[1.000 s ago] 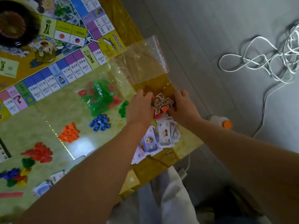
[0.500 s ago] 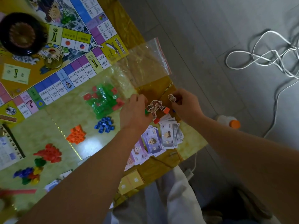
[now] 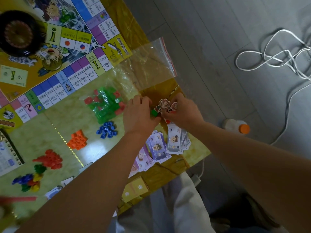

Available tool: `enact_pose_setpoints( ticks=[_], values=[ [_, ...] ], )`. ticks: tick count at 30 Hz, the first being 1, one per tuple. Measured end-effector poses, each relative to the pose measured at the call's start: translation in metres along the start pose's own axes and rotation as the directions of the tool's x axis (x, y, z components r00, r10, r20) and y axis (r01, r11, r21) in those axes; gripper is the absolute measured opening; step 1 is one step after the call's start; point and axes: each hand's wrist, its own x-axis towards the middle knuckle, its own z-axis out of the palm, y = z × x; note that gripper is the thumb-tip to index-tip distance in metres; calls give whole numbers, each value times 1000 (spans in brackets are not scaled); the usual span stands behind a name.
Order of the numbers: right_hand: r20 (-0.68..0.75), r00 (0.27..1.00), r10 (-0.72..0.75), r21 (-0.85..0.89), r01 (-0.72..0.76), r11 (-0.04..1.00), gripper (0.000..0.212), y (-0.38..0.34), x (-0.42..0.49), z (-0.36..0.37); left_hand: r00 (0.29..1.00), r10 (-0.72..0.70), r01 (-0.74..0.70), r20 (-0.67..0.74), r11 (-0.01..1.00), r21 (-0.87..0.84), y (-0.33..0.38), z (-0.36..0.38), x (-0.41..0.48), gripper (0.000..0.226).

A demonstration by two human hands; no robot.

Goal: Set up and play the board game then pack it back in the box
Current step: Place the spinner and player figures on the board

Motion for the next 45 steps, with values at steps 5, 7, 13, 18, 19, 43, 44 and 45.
enact_pose_setpoints(
  ticks=[5, 7, 13, 18, 19, 43, 44, 45],
  values=[
    [-41, 999, 9, -134, -14, 991, 33, -4, 7, 7, 1000, 0, -1, 29, 999, 43, -10, -1, -1, 35],
    [-84, 996, -3, -60, -2, 998, 23, -4, 9, 5, 1000, -8, 8, 13, 1000, -1, -11, -1, 1, 24],
    [-143, 989, 49, 198, -20, 980, 13, -2, 5, -10, 1000, -27, 26, -13, 998, -65, -10, -4, 0, 29],
    [-100, 995, -22, -7, 22, 1000, 19, 4, 3, -6, 999, -46, 46, 1, 998, -36, -1, 2, 3, 38],
    [-78, 997, -19, -48, 15, 999, 28, 3, 3, -5, 999, -53, 53, -5, 998, -42, 0, 3, 4, 36],
    [113, 993, 25, 525, -82, 847, 21, -33, 5, -16, 961, -276, 211, 6, 720, -661, -19, -25, 4, 27],
    [124, 992, 5, 530, -71, 845, 24, -37, 4, -16, 962, -267, 230, 50, 702, -675, -21, -25, 4, 33],
    [135, 991, -19, 533, -56, 844, 27, -41, 4, -16, 966, -237, 241, 102, 689, -683, -22, -26, 4, 36]
  ],
)
